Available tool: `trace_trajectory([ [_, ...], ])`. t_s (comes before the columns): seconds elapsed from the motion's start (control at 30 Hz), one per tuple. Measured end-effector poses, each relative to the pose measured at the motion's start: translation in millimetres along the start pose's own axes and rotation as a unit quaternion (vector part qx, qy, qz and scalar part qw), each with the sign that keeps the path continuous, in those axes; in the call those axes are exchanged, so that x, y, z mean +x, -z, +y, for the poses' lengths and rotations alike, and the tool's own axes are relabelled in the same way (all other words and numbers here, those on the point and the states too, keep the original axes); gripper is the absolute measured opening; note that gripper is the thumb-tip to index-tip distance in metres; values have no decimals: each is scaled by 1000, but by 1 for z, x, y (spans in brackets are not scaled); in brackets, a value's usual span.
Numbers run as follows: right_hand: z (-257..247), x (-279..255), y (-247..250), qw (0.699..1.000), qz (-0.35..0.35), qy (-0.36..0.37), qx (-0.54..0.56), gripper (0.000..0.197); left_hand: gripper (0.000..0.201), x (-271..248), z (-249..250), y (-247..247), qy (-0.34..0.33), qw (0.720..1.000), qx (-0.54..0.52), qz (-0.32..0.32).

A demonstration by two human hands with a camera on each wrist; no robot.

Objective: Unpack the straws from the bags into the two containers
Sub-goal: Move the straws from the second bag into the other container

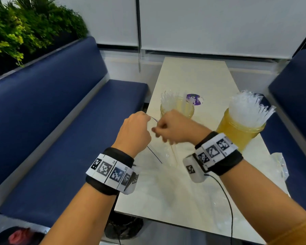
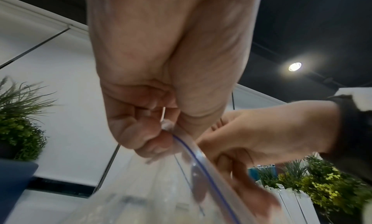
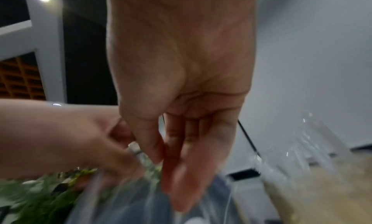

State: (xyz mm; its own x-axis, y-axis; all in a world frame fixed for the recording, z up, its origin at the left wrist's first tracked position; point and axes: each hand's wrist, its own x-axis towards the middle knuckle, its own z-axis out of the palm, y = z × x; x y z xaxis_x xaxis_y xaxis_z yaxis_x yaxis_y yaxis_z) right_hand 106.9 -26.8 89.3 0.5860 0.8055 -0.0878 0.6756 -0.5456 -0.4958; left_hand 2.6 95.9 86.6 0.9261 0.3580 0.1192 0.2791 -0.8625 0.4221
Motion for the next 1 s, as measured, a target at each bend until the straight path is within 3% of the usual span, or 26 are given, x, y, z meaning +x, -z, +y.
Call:
trace_trajectory([
  [0.07,-2,-1,-27,997,-12,21,-66,28,46,-1,2,-2,-4,1000,-10,-1],
  [0.23,6,-8,-70,952,-43,-20,-302,78,51,-9,2,-10,-31,999,-8,-16],
  [0.3,11,-9,-81,946,-44,-28,-319,75,53,-12,1,-16,-40,999,-13,-19],
  [0.43,18,-14,-94,957,-21,-27,-287,47,51,-18,0,-22,-47,999,-21,-14],
  [0.6,22,-16,-105,970,37,-27,-240,44,50,-21,0,-23,-51,998,-30,-8],
  [0.77,25,-14,-97,989,96,-15,-112,41,46,-25,-3,-23,-22,999,-46,-5],
  [0.9,14,-14,-74,993,104,-27,-49,35,58,-24,-8,-25,-39,999,-5,16],
  [1.0,1,-18,-42,994,99,-19,-39,27,79,-21,-9,-29,-51,998,39,24],
])
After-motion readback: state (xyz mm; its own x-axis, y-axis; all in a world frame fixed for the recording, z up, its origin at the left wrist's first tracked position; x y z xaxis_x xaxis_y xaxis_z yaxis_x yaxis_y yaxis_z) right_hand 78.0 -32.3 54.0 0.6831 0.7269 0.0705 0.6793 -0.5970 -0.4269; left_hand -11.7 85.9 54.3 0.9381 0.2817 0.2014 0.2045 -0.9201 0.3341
